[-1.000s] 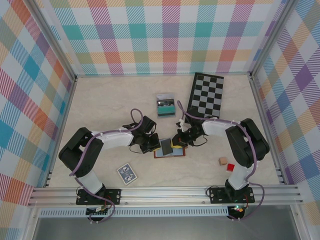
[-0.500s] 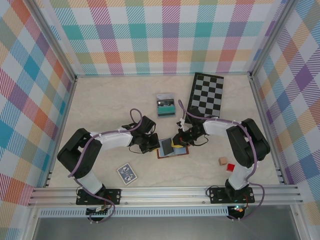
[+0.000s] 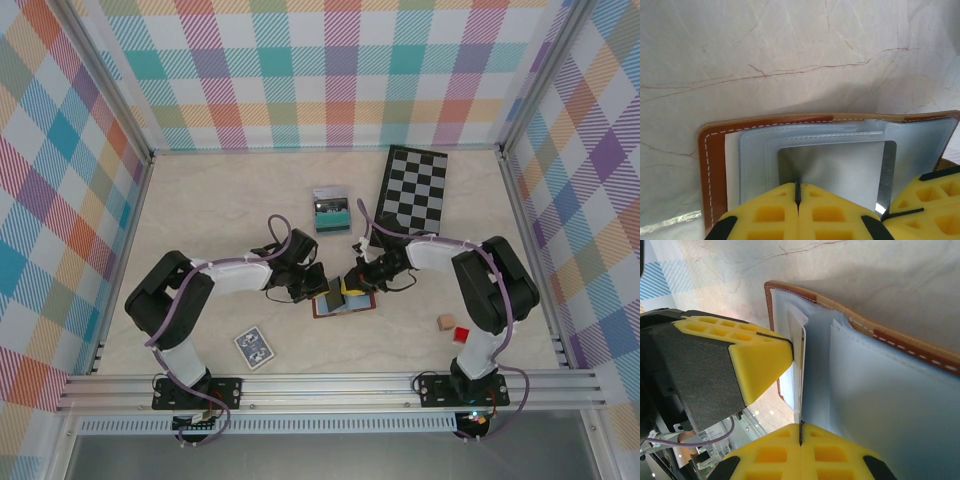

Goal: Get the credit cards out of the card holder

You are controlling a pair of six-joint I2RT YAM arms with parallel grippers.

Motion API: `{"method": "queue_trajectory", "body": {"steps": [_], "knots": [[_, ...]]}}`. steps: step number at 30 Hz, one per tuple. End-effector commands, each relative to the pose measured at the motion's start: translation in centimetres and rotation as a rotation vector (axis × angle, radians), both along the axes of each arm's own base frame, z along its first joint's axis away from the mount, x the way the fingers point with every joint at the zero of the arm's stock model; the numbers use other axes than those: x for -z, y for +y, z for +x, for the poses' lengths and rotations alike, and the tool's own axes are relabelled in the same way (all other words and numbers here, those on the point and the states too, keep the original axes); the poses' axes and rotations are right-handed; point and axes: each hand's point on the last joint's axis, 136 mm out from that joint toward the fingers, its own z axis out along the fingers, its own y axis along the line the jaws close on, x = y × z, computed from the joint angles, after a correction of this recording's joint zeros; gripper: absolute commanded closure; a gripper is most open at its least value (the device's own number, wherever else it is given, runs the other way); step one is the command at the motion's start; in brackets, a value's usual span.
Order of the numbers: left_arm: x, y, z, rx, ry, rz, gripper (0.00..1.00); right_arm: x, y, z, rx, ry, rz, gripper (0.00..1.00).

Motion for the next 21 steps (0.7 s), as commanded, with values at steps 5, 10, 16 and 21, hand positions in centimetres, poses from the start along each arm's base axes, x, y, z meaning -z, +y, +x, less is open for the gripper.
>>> {"method": "queue_trajectory", "body": {"steps": [5,10,16,21], "knots": [[2.2,1.3,-1.5,0.006,0.071,0.1,1.0,-0.1,0.2,-0.1,-0.006,0.022,0.017,0.97],[3.4,4.2,-3.4,0.004,0.114,0.22,1.0,-0.2,-0.5,0.5,0.018,-0.009,0.0,0.98],[3.6,4.4,-3.6,0.001,0.113,0.224,1.0,-0.4,-0.7,0.6,0.019,-0.015,0.014,0.97],[3.4,3.6,-3.1,0.01,0.111,0.203,1.0,-0.3,-0.4,0.4,0.015,0.004,0.037,0.89]]}}
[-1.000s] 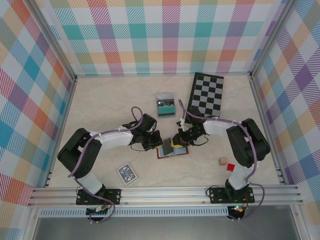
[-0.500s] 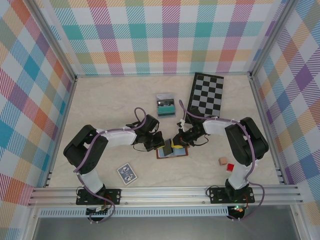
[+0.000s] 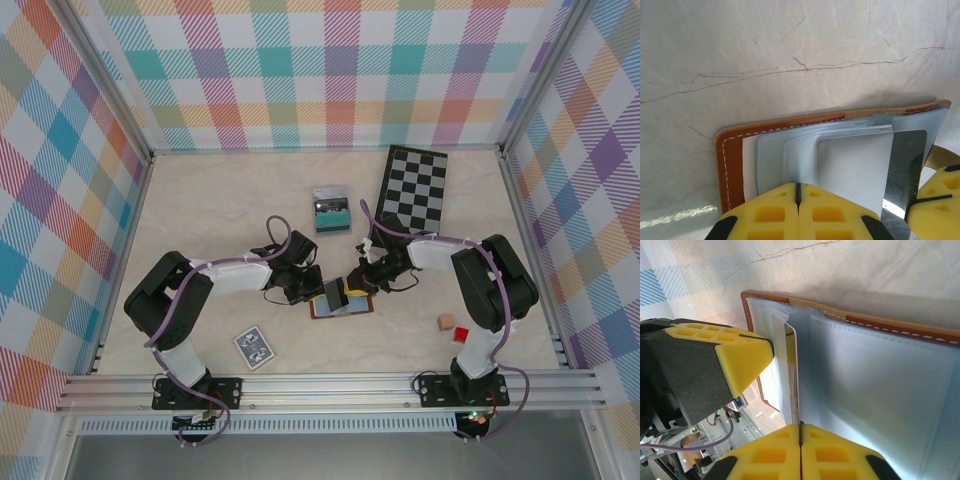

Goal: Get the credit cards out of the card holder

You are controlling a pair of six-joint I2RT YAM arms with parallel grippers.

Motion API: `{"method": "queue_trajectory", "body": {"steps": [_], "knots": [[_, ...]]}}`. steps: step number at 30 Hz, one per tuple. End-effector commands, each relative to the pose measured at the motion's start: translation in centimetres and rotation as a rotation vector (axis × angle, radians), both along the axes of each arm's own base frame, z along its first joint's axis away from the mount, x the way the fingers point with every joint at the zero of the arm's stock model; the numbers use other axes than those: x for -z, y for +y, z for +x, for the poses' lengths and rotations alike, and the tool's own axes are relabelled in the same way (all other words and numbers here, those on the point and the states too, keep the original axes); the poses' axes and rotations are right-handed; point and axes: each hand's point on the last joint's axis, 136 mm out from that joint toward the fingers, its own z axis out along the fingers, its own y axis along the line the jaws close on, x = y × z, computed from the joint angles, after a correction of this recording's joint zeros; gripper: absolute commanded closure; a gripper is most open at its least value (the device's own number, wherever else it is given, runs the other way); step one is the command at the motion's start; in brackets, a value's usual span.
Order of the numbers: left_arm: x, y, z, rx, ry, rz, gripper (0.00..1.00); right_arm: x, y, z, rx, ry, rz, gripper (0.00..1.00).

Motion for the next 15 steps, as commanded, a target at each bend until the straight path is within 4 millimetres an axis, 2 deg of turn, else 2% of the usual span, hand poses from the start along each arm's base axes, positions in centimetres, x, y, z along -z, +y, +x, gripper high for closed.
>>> {"method": "queue_trajectory", "body": {"steps": [1,8,15], "knots": [[2.7,2.1,-2.5,0.022,0.095,0.125,1.0,-1.0,0.5,0.1,-0.013,-0.012,0.057,0.86],[3.0,2.0,-2.7,0.028,0.106,0.125,1.0,-0.5,1.1,0.0,-0.023,0.011,0.06,0.76],[3.1,2.2,-3.0,0.025,0.11,0.126,1.0,0.0,1.7,0.1,-0.033,0.021,0.055,0.74]]}}
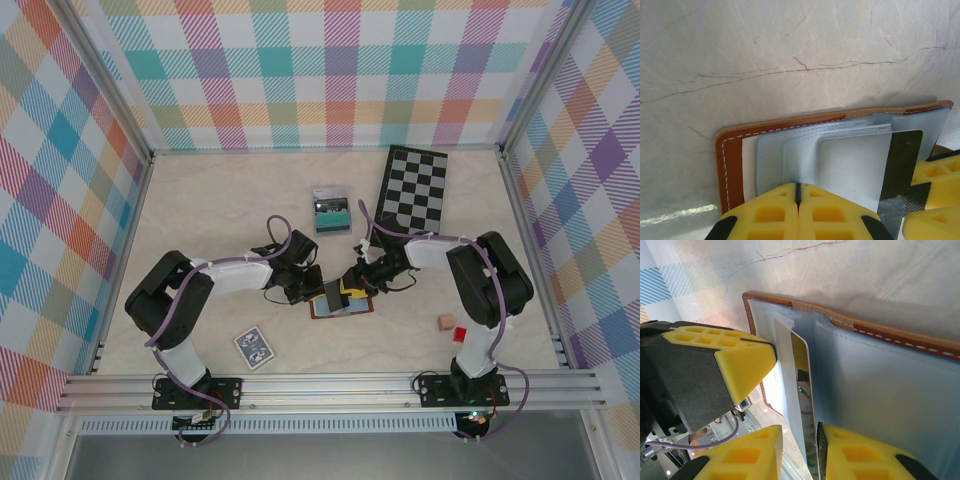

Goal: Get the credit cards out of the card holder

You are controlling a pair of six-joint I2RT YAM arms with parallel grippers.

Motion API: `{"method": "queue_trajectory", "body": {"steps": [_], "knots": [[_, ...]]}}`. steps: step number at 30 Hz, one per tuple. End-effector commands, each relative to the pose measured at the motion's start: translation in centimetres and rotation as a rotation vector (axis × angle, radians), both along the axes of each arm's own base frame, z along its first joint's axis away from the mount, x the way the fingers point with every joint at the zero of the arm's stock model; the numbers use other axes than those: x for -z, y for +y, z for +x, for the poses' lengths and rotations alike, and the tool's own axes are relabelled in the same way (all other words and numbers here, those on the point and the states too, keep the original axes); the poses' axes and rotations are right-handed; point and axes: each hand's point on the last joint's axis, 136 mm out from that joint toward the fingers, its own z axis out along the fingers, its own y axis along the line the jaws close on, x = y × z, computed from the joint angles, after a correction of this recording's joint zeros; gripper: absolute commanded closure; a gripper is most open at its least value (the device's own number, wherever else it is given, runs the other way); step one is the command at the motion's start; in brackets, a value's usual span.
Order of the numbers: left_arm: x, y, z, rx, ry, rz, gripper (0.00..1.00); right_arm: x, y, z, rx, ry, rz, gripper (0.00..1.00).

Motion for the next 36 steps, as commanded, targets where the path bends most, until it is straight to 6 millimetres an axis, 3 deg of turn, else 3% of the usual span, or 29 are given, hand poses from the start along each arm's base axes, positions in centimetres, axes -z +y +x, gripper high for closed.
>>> {"method": "queue_trajectory", "body": {"steps": [1,7,12,17,20,22,29,36], "knots": [[3.1,2.2,-2.9,0.023,0.102,0.122,1.0,-0.5,1.0,0.4,-0.019,-0.006,0.034,0.74],[3.0,2.4,-2.8,0.018,0.097,0.132,1.0,-0.5,0.6,0.4,-0.017,-0.031,0.007,0.9],[2.9,2.7,-3.0,0.016,0.097,0.142,1.0,-1.3,-0.9,0.8,-0.005,-0.08,-0.019,0.96],[2.4,2.7,-2.7,0.013,0.079,0.143,1.0,-3.4,-3.0,1.8,0.006,-0.199,-0.045,1.0],[0.8,2.3,-1.8,0.012,0.045,0.128,1.0,-5.1,-4.0,2.5,0.001,-0.295,-0.072,1.0],[-0.7,1.9,-1.1,0.011,0.016,0.118,0.93,-6.4,-4.3,2.9,-0.007,-0.357,-0.078,1.0],[-6.8,2.7,1.5,-0.022,-0.113,0.127,0.52,-11.1,-4.6,3.9,-0.032,-0.567,-0.051,1.0],[-10.7,3.9,3.6,-0.088,-0.216,0.043,0.3,-14.7,-3.2,4.1,-0.078,-0.652,0.083,1.0]]}}
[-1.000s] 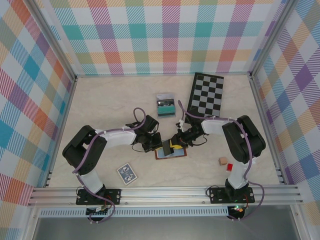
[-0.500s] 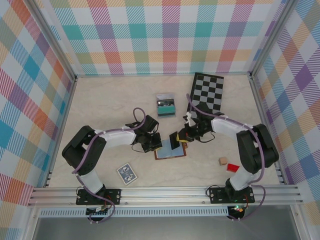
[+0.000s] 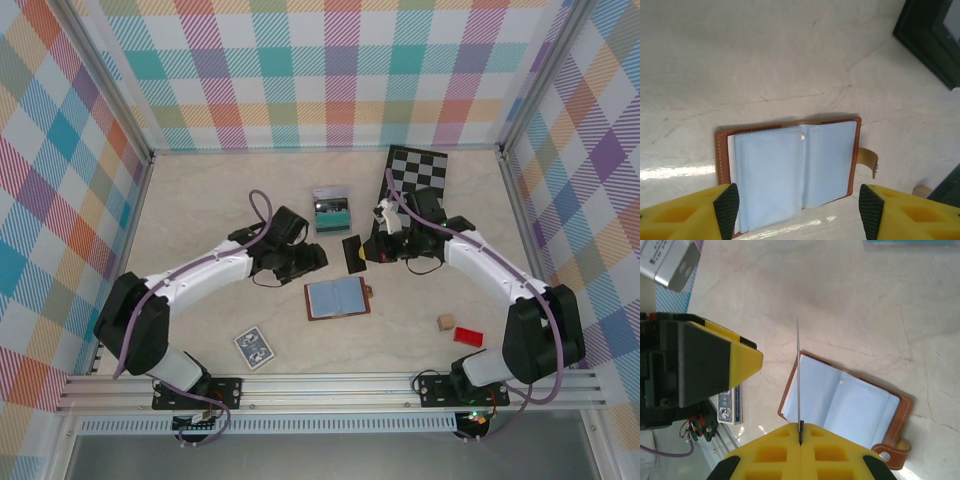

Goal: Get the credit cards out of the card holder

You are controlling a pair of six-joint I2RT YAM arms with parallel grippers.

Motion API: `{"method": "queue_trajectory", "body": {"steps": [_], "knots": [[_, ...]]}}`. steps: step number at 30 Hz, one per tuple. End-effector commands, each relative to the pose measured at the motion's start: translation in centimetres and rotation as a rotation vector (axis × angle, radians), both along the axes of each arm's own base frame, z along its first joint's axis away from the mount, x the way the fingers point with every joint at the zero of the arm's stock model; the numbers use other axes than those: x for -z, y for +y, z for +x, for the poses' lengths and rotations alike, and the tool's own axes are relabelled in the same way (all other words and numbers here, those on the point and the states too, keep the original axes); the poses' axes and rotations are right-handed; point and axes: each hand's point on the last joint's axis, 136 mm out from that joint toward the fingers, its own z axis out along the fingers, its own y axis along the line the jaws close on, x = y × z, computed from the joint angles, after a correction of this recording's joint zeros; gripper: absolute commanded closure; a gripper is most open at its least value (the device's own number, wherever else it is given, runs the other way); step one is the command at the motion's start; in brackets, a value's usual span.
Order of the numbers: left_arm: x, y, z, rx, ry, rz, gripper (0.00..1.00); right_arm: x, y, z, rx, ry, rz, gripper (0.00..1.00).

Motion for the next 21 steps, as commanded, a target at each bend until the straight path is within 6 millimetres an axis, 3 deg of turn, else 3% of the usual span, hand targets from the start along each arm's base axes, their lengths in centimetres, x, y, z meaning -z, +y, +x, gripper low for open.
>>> {"method": "queue_trajectory", "body": {"steps": [1,5,9,15,21], "knots": [[-1.6,1.2,0.7,-0.025,-0.045,-0.014,0.28,-2.6,0.9,-0.1,-0.075,-0.062,0.082,1.0],[-2.7,2.6,1.1,-0.039,-0.089,0.028,0.18,-2.8,0.8,1.0,-0.053,-0.081,0.051,1.0],[-2.8,5.1,1.1,-0.062,-0.14,0.134,0.05,-3.4,-0.1,3.8,-0.001,-0.159,-0.067,1.0],[-3.1,7.5,1.0,-0.108,-0.151,0.183,0.01,-6.3,0.5,8.0,-0.054,-0.367,-0.122,1.0],[-2.9,8.1,0.7,-0.103,-0.153,0.174,0.0,-7.7,2.1,11.4,-0.205,-0.521,-0.165,1.0]]}}
